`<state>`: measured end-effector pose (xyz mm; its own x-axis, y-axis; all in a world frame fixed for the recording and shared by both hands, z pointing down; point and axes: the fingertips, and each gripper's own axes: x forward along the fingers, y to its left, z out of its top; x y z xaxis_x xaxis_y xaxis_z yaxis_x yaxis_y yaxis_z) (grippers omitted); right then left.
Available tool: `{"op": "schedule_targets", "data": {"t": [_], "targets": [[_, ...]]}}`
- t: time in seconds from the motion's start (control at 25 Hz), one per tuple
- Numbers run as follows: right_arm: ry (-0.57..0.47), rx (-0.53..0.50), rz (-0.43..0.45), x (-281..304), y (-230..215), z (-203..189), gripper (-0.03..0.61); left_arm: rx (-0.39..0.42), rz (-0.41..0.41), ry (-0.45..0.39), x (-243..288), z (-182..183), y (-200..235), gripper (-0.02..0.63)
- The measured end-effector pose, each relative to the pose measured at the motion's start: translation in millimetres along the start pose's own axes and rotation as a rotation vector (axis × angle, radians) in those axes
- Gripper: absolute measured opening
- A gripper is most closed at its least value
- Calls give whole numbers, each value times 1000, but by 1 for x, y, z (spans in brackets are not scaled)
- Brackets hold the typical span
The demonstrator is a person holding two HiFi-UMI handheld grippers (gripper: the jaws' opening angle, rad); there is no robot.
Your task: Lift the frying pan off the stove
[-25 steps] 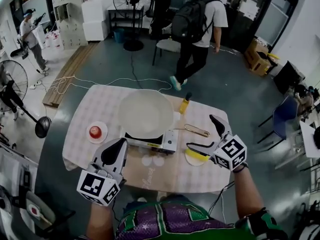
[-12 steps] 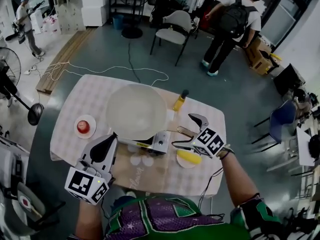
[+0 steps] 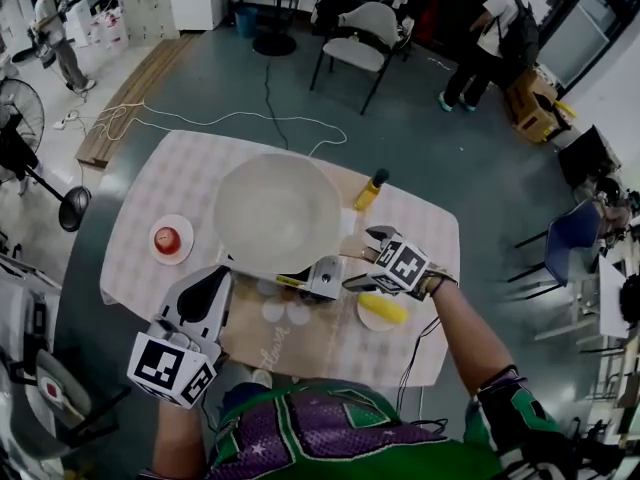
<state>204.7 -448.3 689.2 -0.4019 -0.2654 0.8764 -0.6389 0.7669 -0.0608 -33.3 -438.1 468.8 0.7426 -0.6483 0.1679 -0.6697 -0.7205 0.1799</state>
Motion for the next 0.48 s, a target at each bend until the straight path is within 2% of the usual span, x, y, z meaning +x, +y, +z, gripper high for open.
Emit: {"op": "schedule_targets", "data": {"t": [0.12, 0.48], "targets": [[74, -6, 30, 11, 0, -9, 584, -11, 13, 7, -2, -2, 6, 25], [155, 5, 56, 33, -11, -17, 567, -26, 36, 12, -6, -8, 14, 23]]}}
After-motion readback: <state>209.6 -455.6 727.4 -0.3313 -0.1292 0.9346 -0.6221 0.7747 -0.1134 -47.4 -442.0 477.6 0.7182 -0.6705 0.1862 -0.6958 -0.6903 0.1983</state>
